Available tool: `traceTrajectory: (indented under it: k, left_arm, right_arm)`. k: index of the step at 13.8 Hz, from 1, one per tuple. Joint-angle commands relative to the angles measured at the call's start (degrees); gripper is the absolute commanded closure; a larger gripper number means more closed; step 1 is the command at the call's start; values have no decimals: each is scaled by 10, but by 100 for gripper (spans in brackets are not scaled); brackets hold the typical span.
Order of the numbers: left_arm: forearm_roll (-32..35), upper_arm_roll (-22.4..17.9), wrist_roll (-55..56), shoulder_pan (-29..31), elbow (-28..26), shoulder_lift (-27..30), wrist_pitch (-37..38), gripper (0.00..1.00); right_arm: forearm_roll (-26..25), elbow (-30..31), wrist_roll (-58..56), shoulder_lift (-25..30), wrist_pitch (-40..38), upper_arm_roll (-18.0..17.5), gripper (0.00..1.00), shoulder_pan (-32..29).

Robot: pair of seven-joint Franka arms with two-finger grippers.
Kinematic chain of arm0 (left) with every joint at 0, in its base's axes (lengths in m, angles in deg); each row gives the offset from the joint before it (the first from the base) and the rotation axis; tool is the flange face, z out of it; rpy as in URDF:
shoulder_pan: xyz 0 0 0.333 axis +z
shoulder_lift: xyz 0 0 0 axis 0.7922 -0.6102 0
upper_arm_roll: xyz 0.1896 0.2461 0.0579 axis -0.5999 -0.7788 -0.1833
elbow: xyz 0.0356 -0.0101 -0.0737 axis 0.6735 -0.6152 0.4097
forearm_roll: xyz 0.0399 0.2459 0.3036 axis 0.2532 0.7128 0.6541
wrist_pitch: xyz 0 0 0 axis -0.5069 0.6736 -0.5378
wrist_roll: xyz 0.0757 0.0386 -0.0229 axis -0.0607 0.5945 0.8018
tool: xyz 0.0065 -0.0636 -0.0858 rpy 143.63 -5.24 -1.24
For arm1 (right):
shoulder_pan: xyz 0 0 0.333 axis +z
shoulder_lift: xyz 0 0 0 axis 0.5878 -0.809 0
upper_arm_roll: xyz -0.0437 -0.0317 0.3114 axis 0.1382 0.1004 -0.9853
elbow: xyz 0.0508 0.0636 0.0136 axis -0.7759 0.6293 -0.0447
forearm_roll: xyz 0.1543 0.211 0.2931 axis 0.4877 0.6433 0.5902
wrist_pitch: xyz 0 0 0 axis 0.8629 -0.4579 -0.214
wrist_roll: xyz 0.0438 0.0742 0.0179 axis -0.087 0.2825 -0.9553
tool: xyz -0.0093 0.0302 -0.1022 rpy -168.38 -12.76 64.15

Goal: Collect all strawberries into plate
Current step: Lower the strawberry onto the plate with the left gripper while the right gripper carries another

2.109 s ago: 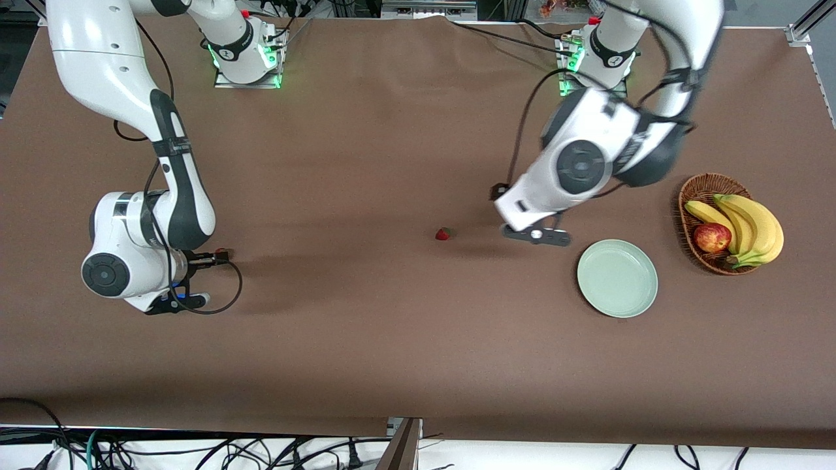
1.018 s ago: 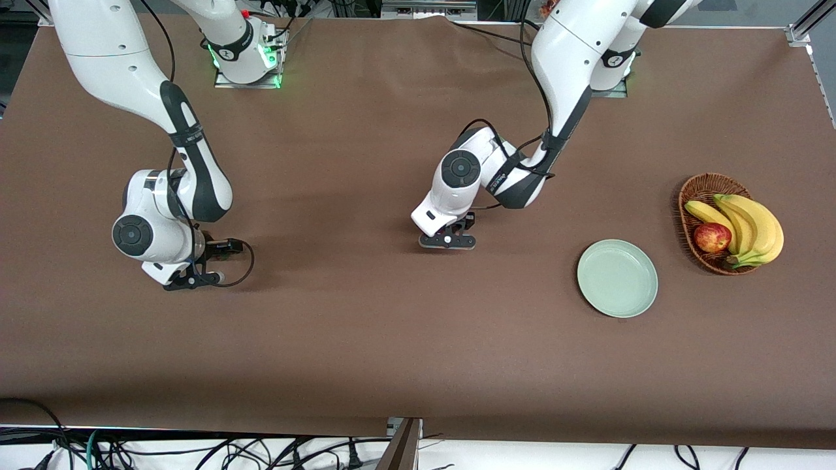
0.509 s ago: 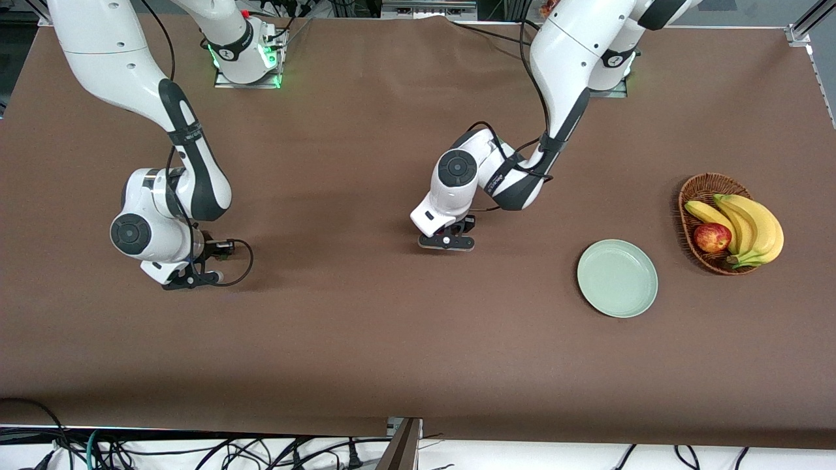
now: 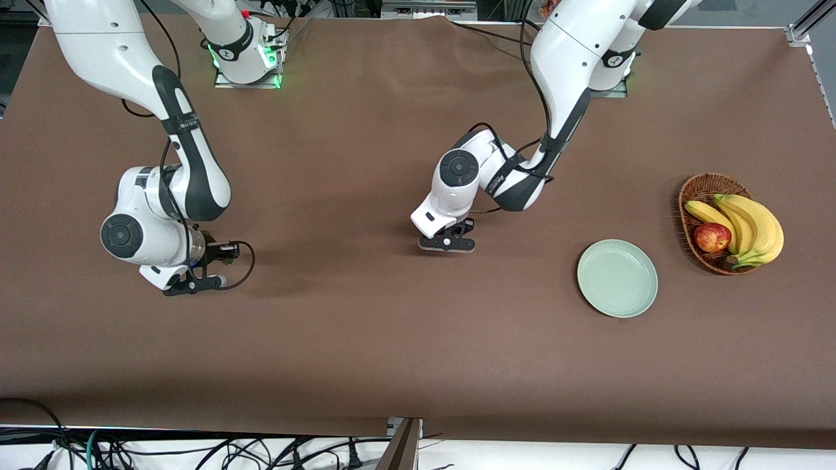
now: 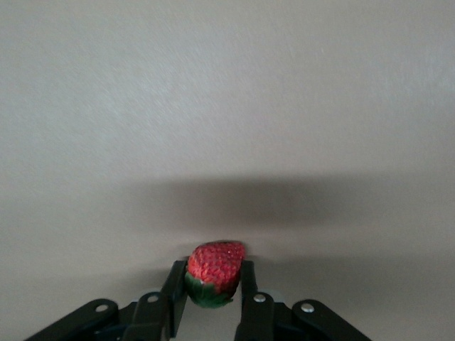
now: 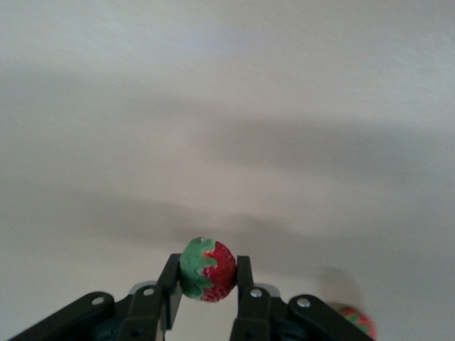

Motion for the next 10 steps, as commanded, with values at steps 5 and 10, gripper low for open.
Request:
traceTrajectory:
  k: [5, 10]
  left_arm:
    - [16, -11, -123, 102, 10, 110, 204, 90]
    - [17, -11, -398, 236, 9, 125, 235, 88]
  right_arm:
    - [31, -34, 195, -5, -12, -7, 88, 93]
    - [30, -160, 482, -81, -8, -24, 88, 214]
